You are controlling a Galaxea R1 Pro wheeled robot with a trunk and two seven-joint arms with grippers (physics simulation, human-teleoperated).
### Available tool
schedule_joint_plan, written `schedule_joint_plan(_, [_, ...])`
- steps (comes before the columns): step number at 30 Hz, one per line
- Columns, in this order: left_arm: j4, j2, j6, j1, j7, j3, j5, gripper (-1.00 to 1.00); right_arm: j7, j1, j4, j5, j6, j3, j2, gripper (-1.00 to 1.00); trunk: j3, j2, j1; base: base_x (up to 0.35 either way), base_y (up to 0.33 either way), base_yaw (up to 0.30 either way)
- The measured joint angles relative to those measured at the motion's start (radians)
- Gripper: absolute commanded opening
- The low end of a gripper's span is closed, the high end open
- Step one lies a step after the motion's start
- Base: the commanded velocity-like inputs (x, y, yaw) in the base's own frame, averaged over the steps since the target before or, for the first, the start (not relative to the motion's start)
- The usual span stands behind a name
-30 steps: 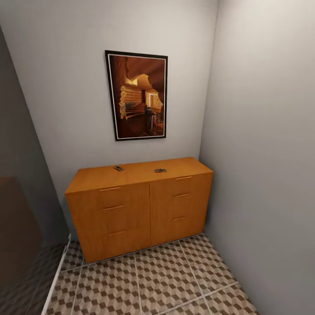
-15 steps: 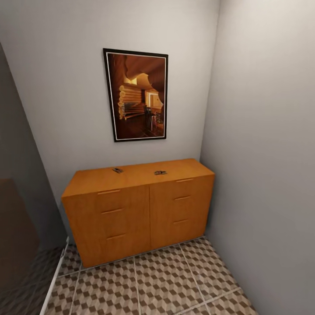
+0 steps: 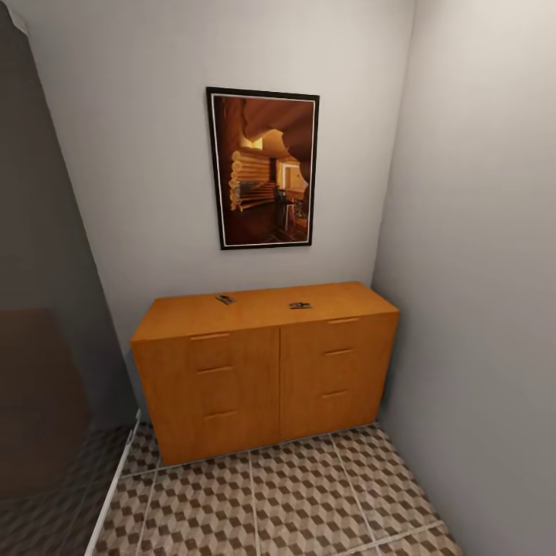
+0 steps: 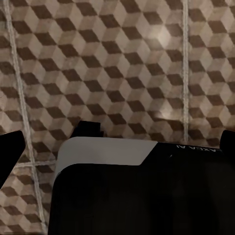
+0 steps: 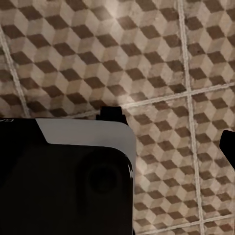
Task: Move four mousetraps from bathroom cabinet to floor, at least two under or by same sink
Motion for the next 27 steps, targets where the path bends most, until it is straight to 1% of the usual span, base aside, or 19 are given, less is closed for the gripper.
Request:
schedule_joint_plan(7, [0.000, -0.001, 0.000, 0.000, 0.000, 0.000, -0.001, 1.00, 0.000, 0.000, 0.000, 0.000, 0.000, 0.000, 0.000, 1.00, 0.000, 0.000, 0.000, 0.001, 0.000, 0.240])
schedule_joint_plan(14, [0.000, -0.002, 0.000, 0.000, 0.000, 0.000, -0.001, 1.00, 0.001, 0.000, 0.000, 0.000, -0.001, 0.000, 0.000, 1.00, 0.000, 0.000, 0.000, 0.028, 0.000, 0.078])
schedule_joint_plan(19, [0.000, -0.002, 0.001, 0.000, 0.000, -0.001, -0.002, 1.00, 0.001, 0.000, 0.000, 0.000, 0.000, 0.000, 0.000, 1.00, 0.000, 0.000, 0.000, 0.202, 0.000, 0.019])
schedule_joint_plan(27, [0.000, -0.001, 0.001, 0.000, 0.000, -0.001, -0.003, 1.00, 0.000, 0.000, 0.000, 0.000, -0.001, 0.000, 0.000, 1.00, 0.000, 0.000, -0.001, 0.294, 0.000, 0.005])
